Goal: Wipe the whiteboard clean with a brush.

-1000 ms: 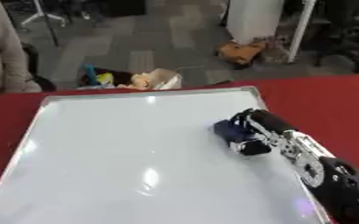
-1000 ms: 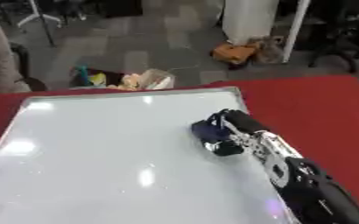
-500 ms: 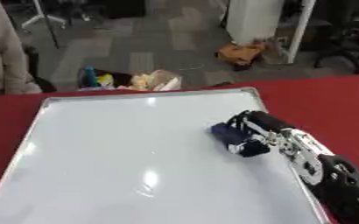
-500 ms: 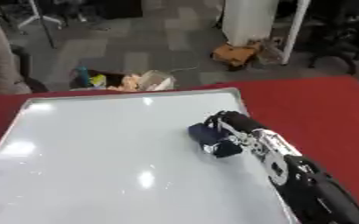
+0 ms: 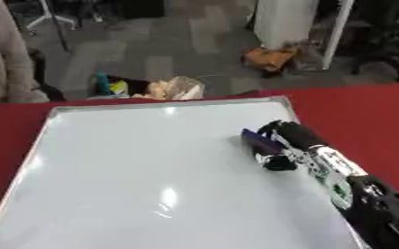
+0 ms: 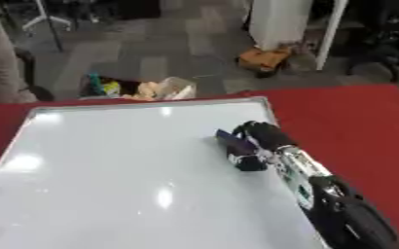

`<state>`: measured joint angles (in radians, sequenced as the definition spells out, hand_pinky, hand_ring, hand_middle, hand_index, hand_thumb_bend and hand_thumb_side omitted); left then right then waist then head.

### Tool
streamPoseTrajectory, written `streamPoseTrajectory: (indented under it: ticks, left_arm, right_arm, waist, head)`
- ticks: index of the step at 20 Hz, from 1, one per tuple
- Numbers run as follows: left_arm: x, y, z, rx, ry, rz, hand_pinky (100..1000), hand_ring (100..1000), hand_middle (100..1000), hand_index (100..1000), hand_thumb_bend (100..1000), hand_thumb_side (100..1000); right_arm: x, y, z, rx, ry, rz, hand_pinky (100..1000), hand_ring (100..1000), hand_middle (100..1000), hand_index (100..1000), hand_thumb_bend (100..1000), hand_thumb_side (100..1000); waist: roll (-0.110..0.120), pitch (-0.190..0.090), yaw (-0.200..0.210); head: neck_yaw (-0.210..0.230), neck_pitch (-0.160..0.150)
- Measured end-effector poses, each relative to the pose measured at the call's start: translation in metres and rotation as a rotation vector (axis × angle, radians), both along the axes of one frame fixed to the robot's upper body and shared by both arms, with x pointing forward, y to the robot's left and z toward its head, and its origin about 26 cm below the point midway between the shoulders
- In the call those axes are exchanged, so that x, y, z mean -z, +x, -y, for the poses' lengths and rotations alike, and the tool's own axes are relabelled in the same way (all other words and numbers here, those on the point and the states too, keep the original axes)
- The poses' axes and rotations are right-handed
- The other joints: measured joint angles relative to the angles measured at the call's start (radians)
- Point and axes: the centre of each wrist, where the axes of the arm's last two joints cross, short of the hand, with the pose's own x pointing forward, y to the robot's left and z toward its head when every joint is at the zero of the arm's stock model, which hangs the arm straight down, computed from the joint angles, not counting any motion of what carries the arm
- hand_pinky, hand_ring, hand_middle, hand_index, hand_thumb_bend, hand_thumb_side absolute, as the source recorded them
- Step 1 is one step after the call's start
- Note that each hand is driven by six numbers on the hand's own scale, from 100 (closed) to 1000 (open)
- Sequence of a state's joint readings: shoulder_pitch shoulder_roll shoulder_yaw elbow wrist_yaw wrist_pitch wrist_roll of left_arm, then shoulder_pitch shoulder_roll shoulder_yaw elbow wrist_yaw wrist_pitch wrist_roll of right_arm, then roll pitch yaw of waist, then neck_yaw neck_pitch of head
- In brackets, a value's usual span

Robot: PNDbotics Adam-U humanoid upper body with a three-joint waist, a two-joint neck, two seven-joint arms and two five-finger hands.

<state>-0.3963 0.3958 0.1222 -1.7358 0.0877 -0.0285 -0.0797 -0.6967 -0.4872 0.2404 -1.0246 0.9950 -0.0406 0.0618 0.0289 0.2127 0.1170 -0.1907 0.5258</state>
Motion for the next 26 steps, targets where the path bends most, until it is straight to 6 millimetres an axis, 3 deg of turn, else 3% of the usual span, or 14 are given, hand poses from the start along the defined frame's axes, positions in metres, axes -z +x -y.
streamPoseTrajectory:
  ticks: [14,15,18,22,26]
  left_arm:
    - [0.0,0.0,0.0,0.0,0.0,0.0,526,610,614,739,743,848]
    - [0.0,0.0,0.0,0.0,0.0,0.0,526,610,614,739,743,848]
    - [0.0,0.0,0.0,0.0,0.0,0.0,526,611,614,739,743,848]
    - [0.0,0.0,0.0,0.0,0.0,0.0,526,611,614,739,743,848]
    - [0.0,0.0,0.0,0.0,0.0,0.0,526,611,614,739,744,848]
  right_arm:
    - [0.0015,0.0009,0.0079,0.083,-0.097,0.074,566,602,639,808,100,573]
    - [0.0016,0.0008,0.0078,0.083,-0.1,0.075,583,637,666,819,151,687]
    - [0.0039,-0.0007,0.0048,0.055,-0.112,0.056,602,679,693,823,318,779]
    - [-0.0001,-0.0017,0.0027,-0.004,-0.094,0.011,621,721,736,828,456,844]
    - [-0.0044,-0.0018,0.0022,-0.046,-0.054,-0.044,644,752,763,836,501,851]
  waist:
    - [-0.001,0.0,-0.001]
    - [-0.001,0.0,-0.001]
    - [-0.001,0.002,-0.003]
    - [-0.001,0.002,-0.005]
    - [-0.001,0.001,-0.005]
  head:
    - [0.0,0.0]
    - [0.0,0.0]
    - [-0.001,0.0]
    - [-0.001,0.0]
    - [-0.001,0.0]
